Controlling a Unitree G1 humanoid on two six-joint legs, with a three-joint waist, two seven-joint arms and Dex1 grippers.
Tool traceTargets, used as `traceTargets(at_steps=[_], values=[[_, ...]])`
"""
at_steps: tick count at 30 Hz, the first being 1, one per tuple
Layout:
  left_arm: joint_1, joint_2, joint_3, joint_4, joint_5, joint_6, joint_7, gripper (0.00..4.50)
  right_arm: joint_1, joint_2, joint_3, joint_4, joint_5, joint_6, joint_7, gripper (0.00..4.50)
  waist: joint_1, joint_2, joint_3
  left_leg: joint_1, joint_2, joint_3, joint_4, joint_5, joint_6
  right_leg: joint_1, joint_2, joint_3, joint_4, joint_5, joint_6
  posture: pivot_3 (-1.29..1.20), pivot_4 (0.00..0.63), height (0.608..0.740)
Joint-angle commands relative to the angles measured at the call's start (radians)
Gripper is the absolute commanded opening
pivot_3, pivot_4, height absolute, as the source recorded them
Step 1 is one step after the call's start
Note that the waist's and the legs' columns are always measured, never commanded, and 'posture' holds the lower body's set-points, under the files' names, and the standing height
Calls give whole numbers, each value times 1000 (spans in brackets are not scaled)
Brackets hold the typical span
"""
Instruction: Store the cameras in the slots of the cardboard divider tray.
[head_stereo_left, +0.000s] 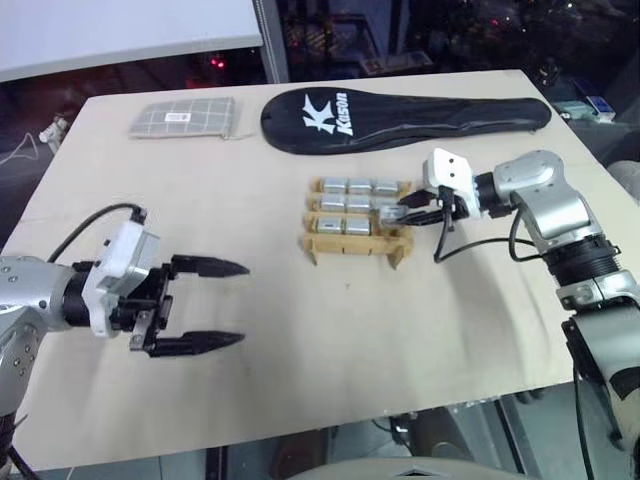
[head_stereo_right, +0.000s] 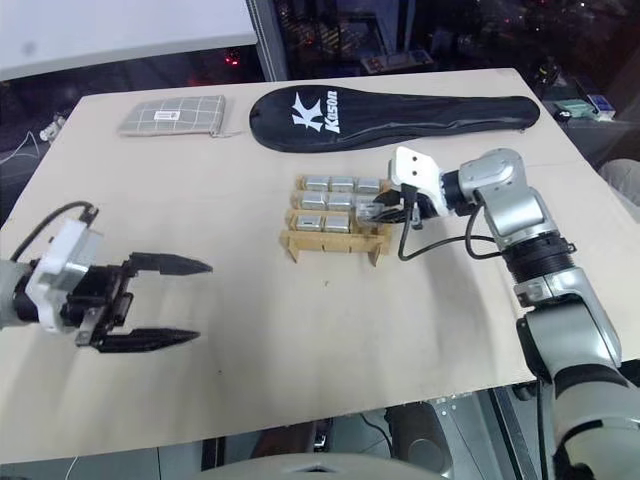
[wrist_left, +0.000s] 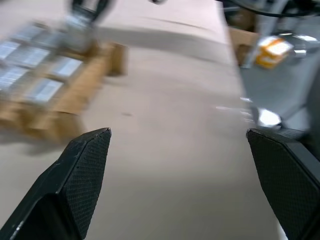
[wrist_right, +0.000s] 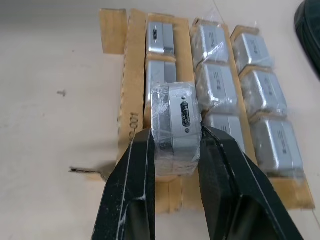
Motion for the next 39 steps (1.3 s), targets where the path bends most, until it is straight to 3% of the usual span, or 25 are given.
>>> traceTargets(at_steps=[1,12,38,39], values=[[-28,1,-21,9,22,11,69,4500,-21,5,-14,8,-8,-17,-8,659,-2,0,0,0,0,0,0,0,0,0,0,0,0,0,0,0,150,740],[-91,-19,-78,62,86,11,196,4500,-11,9,-4,10,-16,-23,5,659,-13,0,0,0,0,-1,0,0,0,0,0,0,0,0,0,0,150,740],[-89,-23,-74,80,84,4,189,4500,-20,46,1,54,-41,-43,6,659,-14,0,0,-1,0,-5,0,0,0,-1,-1,0,0,0,0,0,150,740],[-89,-24,-73,78,81,6,189,4500,-19,49,-1,52,-37,-40,5,1159,-14,0,0,-1,0,-5,0,0,0,-1,-1,0,0,0,0,0,150,740]])
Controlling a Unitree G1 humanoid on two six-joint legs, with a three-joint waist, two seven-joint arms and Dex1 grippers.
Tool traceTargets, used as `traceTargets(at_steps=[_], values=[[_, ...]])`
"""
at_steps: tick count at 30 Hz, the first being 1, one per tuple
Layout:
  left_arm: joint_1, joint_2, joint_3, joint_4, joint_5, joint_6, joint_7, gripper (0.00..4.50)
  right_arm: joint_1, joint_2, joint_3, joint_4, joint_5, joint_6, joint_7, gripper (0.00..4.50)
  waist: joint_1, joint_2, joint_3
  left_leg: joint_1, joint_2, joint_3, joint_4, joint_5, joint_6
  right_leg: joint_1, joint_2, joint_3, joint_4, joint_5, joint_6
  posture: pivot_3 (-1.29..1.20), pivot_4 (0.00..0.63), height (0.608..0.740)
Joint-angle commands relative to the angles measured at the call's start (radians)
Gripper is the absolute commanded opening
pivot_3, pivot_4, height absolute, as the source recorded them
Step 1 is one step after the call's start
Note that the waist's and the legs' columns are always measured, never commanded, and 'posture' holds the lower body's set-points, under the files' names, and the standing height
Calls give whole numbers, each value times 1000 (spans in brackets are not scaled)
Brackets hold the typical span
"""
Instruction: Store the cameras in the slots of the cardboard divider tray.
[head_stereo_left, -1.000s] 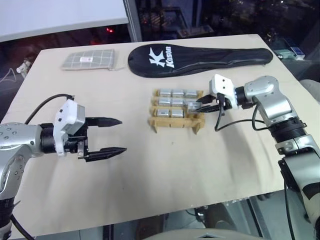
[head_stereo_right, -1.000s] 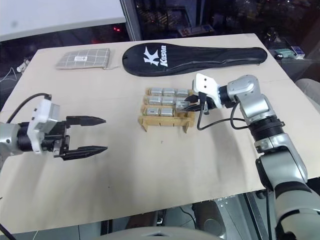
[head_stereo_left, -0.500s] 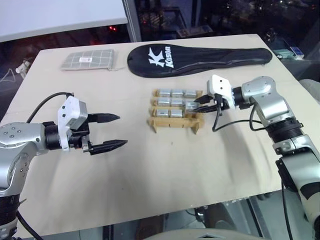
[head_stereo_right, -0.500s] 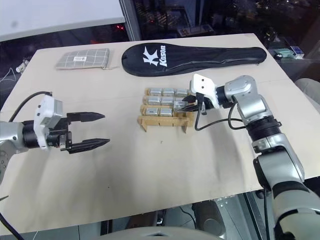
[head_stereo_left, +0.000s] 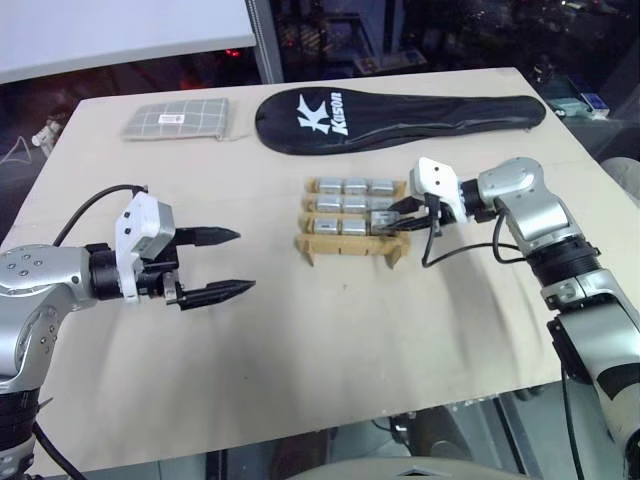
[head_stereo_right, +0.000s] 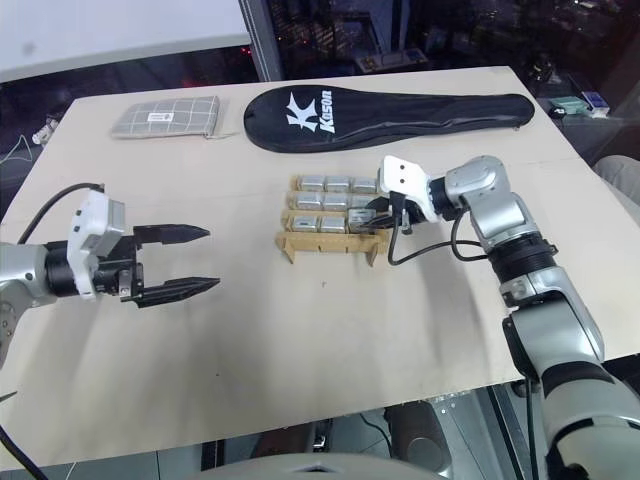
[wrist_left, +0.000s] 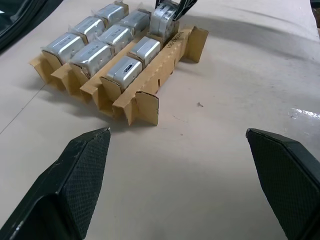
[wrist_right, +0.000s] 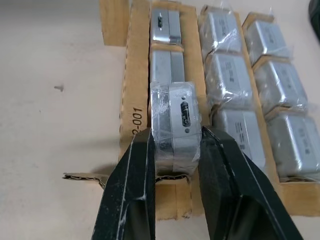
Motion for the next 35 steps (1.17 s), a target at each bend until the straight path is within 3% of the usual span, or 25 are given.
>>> traceTargets(at_steps=[1,2,4,7,14,20,21,27,32,35], values=[[-14,2,24,-5,-18,0,3,4500,-10,0,-14,-16,4,3,-1,1687,0,0,0,0,0,0,0,0,0,0,0,0,0,0,0,0,150,740],[-18,-1,25,-7,-25,4,5,4500,-9,0,-15,-18,5,4,1,2029,0,0,0,0,0,0,0,0,0,0,0,0,0,0,0,0,150,740],[-26,-4,22,-9,-32,10,10,4500,-8,0,-14,-21,8,9,6,3184,0,0,0,0,0,-1,0,0,0,0,0,0,0,0,0,0,150,740],[-30,-1,14,-4,-22,10,13,4500,-3,2,-33,-43,18,3,-18,4406,0,0,0,0,0,-1,0,0,0,0,0,0,0,0,0,0,150,740],[-9,-62,6,2,-4,-58,25,4500,117,-66,-173,-315,203,170,-11,4469,7,0,0,-1,0,-2,0,0,0,0,-1,-1,0,0,0,0,150,740],[69,-295,-43,10,23,-173,134,4500,473,-155,-329,-615,331,264,-87,4469,30,1,-1,-1,-1,-2,-1,0,0,1,-2,-1,-1,0,0,0,150,740],[94,-339,-64,22,79,-223,180,4500,542,-162,-359,-648,340,265,-112,4469,32,1,-1,-1,-1,-2,0,0,0,0,-3,-1,-1,0,0,0,150,740],[244,-532,-81,41,252,-456,374,4500,884,-134,-487,-716,345,141,-213,4469,30,0,-2,2,0,1,1,0,1,2,-2,2,0,0,0,0,150,740],[370,-565,-87,-22,362,-444,528,4500,1053,-82,-568,-705,369,12,-261,4469,26,1,-3,4,1,6,1,0,1,3,0,5,1,-3,5,0,150,740],[410,-563,-99,-36,359,-475,529,4500,1098,-76,-581,-681,372,-7,-277,4469,27,0,-2,7,1,8,2,0,1,6,1,6,1,-3,5,0,150,740]])
